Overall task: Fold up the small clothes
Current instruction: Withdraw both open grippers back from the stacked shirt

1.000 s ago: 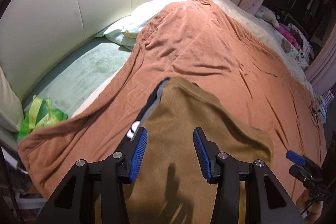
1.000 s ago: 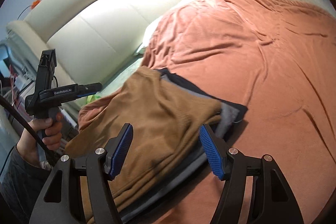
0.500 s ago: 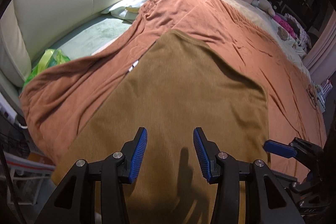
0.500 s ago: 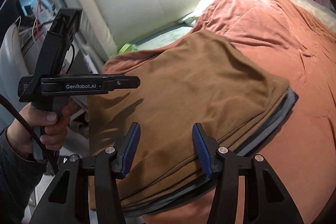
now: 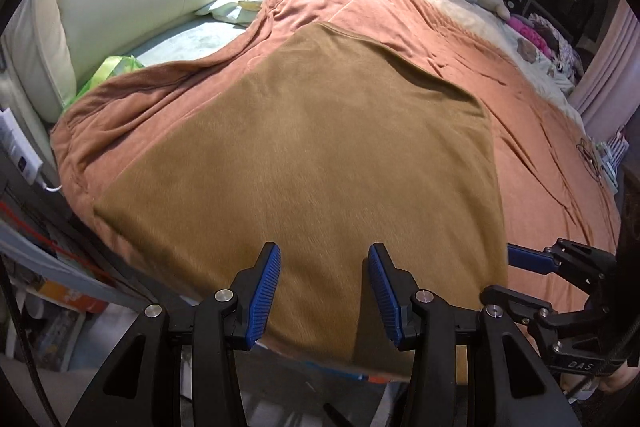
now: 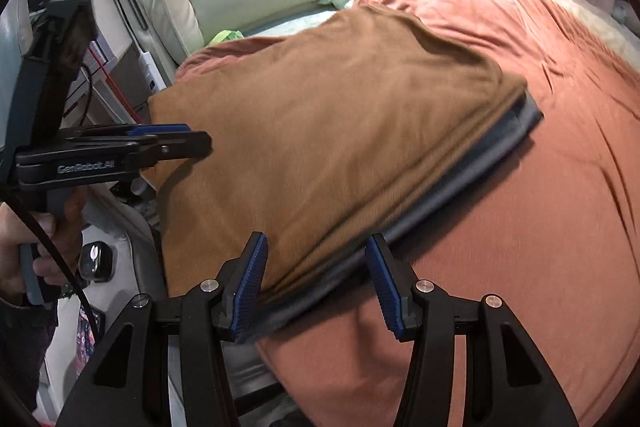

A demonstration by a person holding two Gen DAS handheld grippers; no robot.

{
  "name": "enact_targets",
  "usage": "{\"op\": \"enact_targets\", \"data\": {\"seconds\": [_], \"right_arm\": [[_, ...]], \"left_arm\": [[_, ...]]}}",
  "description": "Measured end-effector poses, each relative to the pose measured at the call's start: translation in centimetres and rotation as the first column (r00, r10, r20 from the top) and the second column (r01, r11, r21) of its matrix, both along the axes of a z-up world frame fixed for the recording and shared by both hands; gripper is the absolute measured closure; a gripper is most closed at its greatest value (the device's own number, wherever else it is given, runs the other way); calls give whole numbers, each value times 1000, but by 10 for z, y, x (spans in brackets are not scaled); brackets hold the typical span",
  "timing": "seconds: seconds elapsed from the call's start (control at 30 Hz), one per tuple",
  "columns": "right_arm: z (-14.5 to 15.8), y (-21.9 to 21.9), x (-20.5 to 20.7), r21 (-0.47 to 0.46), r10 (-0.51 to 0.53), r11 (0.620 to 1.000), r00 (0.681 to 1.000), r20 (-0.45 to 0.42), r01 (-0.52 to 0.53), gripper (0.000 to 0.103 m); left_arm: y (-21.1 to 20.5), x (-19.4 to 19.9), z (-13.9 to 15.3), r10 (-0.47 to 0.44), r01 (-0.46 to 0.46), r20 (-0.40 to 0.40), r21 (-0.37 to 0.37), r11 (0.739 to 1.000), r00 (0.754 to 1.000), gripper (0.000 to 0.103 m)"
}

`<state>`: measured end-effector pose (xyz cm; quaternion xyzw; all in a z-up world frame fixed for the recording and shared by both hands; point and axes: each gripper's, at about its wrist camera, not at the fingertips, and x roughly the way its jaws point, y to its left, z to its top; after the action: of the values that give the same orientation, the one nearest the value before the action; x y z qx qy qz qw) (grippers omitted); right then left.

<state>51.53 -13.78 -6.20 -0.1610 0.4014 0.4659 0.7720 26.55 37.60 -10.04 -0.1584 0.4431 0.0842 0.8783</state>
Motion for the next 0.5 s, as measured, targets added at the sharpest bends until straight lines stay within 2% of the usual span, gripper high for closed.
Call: {"op": "enact_targets", "data": {"seconds": [0.13, 0.23, 0.37, 0.5], "right_arm": [[5, -10, -9, 13, -33, 999, 999, -18, 34, 54], [13, -30, -14, 31, -60, 998, 998, -32, 61, 54], [34, -67, -15, 85, -110, 990, 993, -52, 115, 54], [54, -105, -22, 120, -142, 982, 989, -41, 146, 54]], "left_arm": [[-19, -16, 4, -11, 11, -1, 36, 999, 1000, 55], [-28, -30, 12, -3, 3, 19, 31, 1000, 1000, 55], [-43, -41, 27, 16, -18, 45, 56, 998, 999, 55], [-63, -53, 44, 40, -44, 81, 43, 998, 996, 55]]}}
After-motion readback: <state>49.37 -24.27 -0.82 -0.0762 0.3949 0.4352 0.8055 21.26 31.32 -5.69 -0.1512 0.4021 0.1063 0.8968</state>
